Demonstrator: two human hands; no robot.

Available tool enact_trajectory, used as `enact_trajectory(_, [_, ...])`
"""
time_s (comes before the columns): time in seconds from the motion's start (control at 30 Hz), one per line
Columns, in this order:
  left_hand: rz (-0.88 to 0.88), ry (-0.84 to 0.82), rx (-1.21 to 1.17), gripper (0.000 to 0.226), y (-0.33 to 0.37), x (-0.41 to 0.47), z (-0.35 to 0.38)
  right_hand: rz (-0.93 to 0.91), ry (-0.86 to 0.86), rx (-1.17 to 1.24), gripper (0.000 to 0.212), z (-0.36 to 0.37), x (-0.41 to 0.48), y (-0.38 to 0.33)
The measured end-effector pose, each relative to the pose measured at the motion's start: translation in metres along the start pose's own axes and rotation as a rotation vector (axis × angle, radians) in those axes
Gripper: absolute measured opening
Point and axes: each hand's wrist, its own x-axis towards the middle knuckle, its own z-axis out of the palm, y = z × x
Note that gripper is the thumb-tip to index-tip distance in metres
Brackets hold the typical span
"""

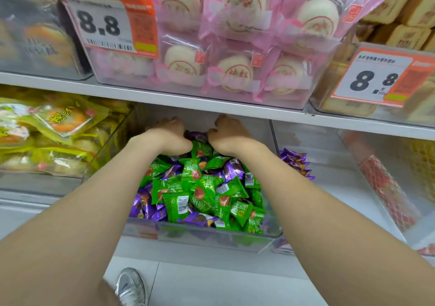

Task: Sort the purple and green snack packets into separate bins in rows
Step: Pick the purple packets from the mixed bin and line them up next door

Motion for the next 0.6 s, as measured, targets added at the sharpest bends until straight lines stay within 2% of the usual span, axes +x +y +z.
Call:
enact_trajectory(0.07, [0.015,-0.052,0.034,0.039,0.0,-0.006,-0.004,-0.003,-0.101,0.027,0.062,0.003,0.003,-0.004])
enact_trajectory(0.13, [0.067,-0.091,0.092,0.047,-0.002,-0.008,-0.005,-0.022,-0.186,0.022,0.062,0.005,0.005,-0.009])
enact_trajectory(0.2, [0.109,-0.112,0.121,0.063,-0.007,-0.005,-0.004,-0.044,-0.203,-0.021,0.043,0.004,0.004,-0.013])
enact_trajectory(0.27, [0.128,-0.121,0.128,0.066,-0.011,-0.007,-0.007,-0.084,-0.206,-0.068,0.032,0.002,0.001,-0.013])
enact_trajectory(0.4, [0.168,-0.045,0.127,0.054,-0.014,-0.011,-0.011,-0.184,-0.141,-0.009,0.057,-0.007,-0.017,-0.012])
enact_trajectory(0.5, [0.217,0.023,0.086,0.051,-0.012,-0.024,-0.015,-0.285,-0.052,-0.021,0.046,-0.011,-0.038,-0.009])
enact_trajectory(0.6, [0.254,0.098,0.045,0.069,-0.013,-0.045,-0.018,-0.364,0.056,-0.025,0.044,-0.009,-0.062,0.002])
